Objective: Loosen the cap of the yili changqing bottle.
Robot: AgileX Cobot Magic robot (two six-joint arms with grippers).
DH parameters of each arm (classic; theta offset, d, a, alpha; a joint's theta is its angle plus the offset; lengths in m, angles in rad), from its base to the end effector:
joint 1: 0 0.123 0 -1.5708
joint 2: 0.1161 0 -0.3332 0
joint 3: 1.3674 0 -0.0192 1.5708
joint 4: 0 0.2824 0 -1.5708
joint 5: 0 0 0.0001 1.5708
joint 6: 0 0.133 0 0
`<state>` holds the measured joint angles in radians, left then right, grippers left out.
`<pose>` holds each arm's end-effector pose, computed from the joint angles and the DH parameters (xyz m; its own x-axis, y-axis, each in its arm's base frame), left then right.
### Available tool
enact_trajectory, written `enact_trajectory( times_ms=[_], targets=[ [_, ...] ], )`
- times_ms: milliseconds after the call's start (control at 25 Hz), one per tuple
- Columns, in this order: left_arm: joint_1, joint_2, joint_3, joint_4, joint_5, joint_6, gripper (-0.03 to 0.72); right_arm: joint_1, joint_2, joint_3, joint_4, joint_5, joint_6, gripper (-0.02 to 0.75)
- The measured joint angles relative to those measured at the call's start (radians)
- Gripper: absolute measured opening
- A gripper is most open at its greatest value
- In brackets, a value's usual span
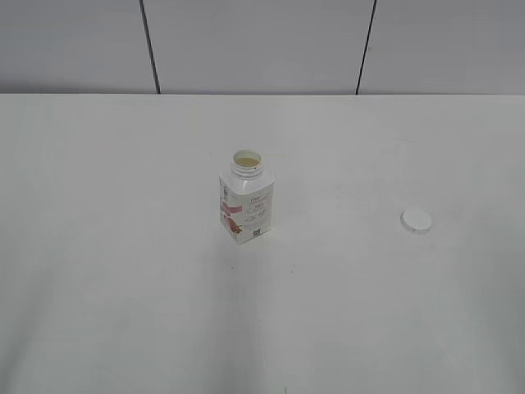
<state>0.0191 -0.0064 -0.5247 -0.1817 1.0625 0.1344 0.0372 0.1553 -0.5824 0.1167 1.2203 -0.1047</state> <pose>0.0071 -0.0209 0.2832 -0.4171 0.0367 -0.9081 0.1431 0.9894 -0.0258 0.0156 0.0151 0.2824 -0.6375 -0.0878 -0.7654 -0.1617 0.9866 0.0215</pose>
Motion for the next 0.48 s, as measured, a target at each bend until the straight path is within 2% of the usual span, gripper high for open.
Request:
enact_trajectory(
  times_ms=[480],
  targets=[
    [0.000, -0.001, 0.000, -0.004, 0.000, 0.000, 0.462, 0.000, -0.163, 0.000, -0.050, 0.003, 0.019, 0.585]
  ],
)
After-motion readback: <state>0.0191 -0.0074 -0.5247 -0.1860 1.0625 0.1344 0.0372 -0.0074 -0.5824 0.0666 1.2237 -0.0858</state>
